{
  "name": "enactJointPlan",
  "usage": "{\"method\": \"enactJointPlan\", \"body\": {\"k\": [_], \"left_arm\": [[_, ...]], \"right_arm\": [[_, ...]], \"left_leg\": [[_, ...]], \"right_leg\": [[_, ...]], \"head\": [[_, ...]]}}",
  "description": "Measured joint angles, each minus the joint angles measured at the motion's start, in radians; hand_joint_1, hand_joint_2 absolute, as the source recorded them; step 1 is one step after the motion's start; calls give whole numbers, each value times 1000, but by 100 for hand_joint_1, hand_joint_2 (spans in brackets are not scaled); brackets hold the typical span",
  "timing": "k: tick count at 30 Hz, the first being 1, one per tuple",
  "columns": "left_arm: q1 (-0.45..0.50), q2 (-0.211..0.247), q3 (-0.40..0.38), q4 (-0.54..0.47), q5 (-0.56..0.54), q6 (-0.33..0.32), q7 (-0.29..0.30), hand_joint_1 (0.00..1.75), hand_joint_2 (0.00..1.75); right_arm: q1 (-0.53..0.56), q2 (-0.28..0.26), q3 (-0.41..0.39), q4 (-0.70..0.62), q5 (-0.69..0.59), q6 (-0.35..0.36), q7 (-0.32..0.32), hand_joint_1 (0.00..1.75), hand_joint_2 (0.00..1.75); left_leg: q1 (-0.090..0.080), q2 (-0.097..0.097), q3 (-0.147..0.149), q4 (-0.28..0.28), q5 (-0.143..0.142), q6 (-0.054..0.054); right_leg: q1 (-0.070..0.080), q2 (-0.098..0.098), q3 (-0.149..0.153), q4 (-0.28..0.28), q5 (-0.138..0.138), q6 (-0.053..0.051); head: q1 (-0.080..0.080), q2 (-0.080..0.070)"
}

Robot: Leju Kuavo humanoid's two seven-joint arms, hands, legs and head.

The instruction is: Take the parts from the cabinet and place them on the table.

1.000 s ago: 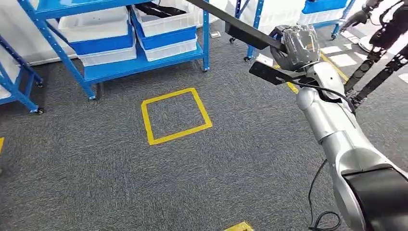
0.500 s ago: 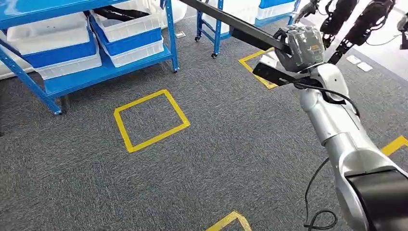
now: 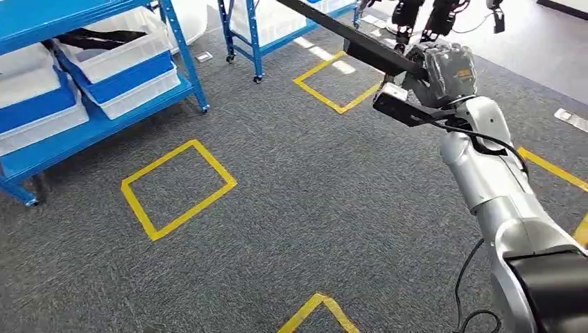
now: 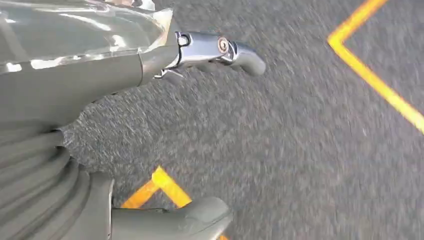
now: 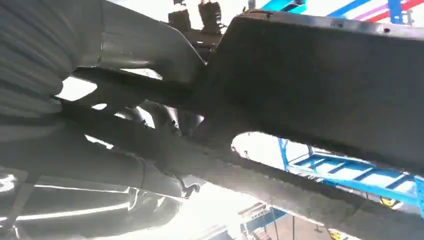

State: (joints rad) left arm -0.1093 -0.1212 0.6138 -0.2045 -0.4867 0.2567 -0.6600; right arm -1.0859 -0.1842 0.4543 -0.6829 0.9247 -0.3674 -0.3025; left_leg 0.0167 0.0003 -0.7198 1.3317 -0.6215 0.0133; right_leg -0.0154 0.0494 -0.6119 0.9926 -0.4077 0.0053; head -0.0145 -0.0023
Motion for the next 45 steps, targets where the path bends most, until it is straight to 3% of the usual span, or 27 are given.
{"method": "enactJointPlan", "body": {"k": [2,3,4,5,6,9,10,12,15,16,19,20,21,22,25,26,29,31,32,34,35,36,40,41,42,43,45], "left_arm": [[1,-5,0,0,-5,7,0,0,175],[2,-7,0,0,-7,8,0,0,175],[2,-8,0,0,-7,8,0,0,175],[3,-7,0,0,-5,6,0,0,175],[6,-8,0,0,-6,2,0,0,175],[6,-12,0,0,-6,-3,-1,0,175],[6,-16,0,0,-6,-1,-1,0,175],[8,-15,0,0,-5,2,1,0,175],[14,-17,0,1,-4,-4,2,0,175],[16,-18,0,1,-6,-4,2,0,175],[15,-23,0,1,-9,-4,4,0,175],[15,-23,0,1,-14,-2,4,0,175],[15,-23,0,1,-15,-1,5,0,175],[16,-25,0,1,-16,-1,5,0,175],[16,-27,0,1,-18,-2,7,0,175],[14,-27,0,1,-20,-3,7,0,175],[15,-27,0,1,-27,-5,7,0,175],[14,-27,0,1,-29,-5,8,0,175],[14,-27,0,1,-30,-4,8,0,175],[12,-26,0,1,-32,0,10,0,175],[10,-25,0,1,-32,0,10,0,175],[8,-21,0,1,-32,1,10,0,175],[2,-21,-1,1,-32,2,8,0,175],[1,-21,-1,1,-32,-2,8,0,175],[-1,-21,-1,0,-32,-2,7,0,175],[-1,-21,0,0,-32,-4,7,0,175],[1,-21,0,1,-32,-5,7,0,175]], "right_arm": [[-2,-5,-1,3,2,8,2,162,175],[-4,-8,-1,3,3,8,2,162,175],[-9,-10,-1,3,3,8,1,162,175],[-14,-10,-1,5,3,8,-1,162,175],[-22,-11,-1,10,3,8,-1,162,175],[-26,-28,-3,22,2,7,-4,162,175],[-26,-34,-5,23,2,5,-4,162,175],[-37,-38,-3,29,3,5,-7,162,175],[-39,-36,0,41,3,4,-7,162,175],[-38,-37,0,45,5,4,-7,162,175],[-44,-41,0,52,9,4,-6,162,175],[-47,-41,0,52,9,4,-6,162,175],[-56,-42,0,53,8,5,-6,162,175],[-57,-44,0,54,6,5,-6,162,175],[-57,-54,0,59,0,8,-8,162,175],[-58,-54,0,59,0,8,-11,162,175],[-60,-59,0,61,-6,8,-13,162,175],[-56,-62,0,67,-9,8,-16,162,175],[-55,-64,0,69,-10,8,-19,162,175],[-57,-70,0,69,-13,8,-22,162,175],[-59,-70,0,69,-16,8,-22,162,175],[-60,-71,0,69,-18,8,-22,162,175],[-64,-81,-1,73,-19,7,-21,162,175],[-64,-87,-2,73,-19,7,-21,162,175],[-67,-91,-3,74,-21,7,-21,162,175],[-70,-90,-2,74,-21,7,-20,162,175],[-64,-89,-1,77,-21,7,-20,162,175]], "left_leg": [[-1,-4,14,-47,53,13],[-3,-11,53,-136,105,22],[-5,-37,95,-225,150,33],[-6,-99,122,-288,165,50],[-4,-94,130,-307,163,49],[-16,-71,133,-312,163,47],[-2,-59,143,-332,175,48],[-5,-45,144,-338,182,53],[-6,-18,143,-337,181,52],[-5,-13,143,-337,181,51],[0,14,144,-331,173,40],[-3,14,144,-325,168,32],[-10,18,142,-319,161,21],[-13,25,143,-321,161,17],[-7,50,142,-321,157,11],[0,38,136,-305,138,3],[0,3,41,-85,18,2],[0,1,-9,11,-3,5],[0,0,-5,-5,18,9],[0,-14,67,-159,110,23],[-1,-42,108,-244,150,32],[1,-92,132,-287,146,40],[-11,-41,136,-306,157,39],[2,-27,142,-322,167,44],[-5,-15,145,-328,171,48],[-7,-3,143,-328,173,49],[-9,25,142,-327,172,49]], "right_leg": [[6,28,1,0,2,-3],[9,45,1,0,3,-3],[11,58,1,1,3,-3],[7,61,0,1,4,-3],[18,67,-4,4,5,-1],[2,99,-14,-2,16,18],[17,88,-22,3,13,20],[15,-9,-62,82,-35,17],[3,-34,-166,310,-113,25],[-2,-36,-170,319,-110,33],[-21,-64,-56,100,-23,68],[-21,-106,-15,23,-2,74],[-2,-114,-5,9,-7,64],[-3,-92,-12,10,-5,50],[-12,-68,-17,11,1,36],[-16,-56,-16,9,4,28],[-9,-28,-17,10,5,8],[-3,-5,-18,10,7,5],[-2,6,-18,10,7,5],[1,32,-16,12,8,6],[2,43,-16,13,8,6],[6,50,-20,14,10,9],[-2,93,-34,5,27,36],[4,73,-44,13,23,35],[6,2,-63,49,0,32],[5,-24,-98,123,-36,30],[2,-34,-172,287,-93,31]], "head": [[-1,0],[-1,0],[-1,0],[1,0],[4,0],[-2,0],[1,0],[9,0],[10,0],[10,0],[9,0],[11,0],[15,0],[10,0],[9,0],[10,0],[8,0],[9,0],[8,0],[8,0],[8,0],[11,0],[11,0],[12,0],[14,0],[17,0],[18,0]]}}
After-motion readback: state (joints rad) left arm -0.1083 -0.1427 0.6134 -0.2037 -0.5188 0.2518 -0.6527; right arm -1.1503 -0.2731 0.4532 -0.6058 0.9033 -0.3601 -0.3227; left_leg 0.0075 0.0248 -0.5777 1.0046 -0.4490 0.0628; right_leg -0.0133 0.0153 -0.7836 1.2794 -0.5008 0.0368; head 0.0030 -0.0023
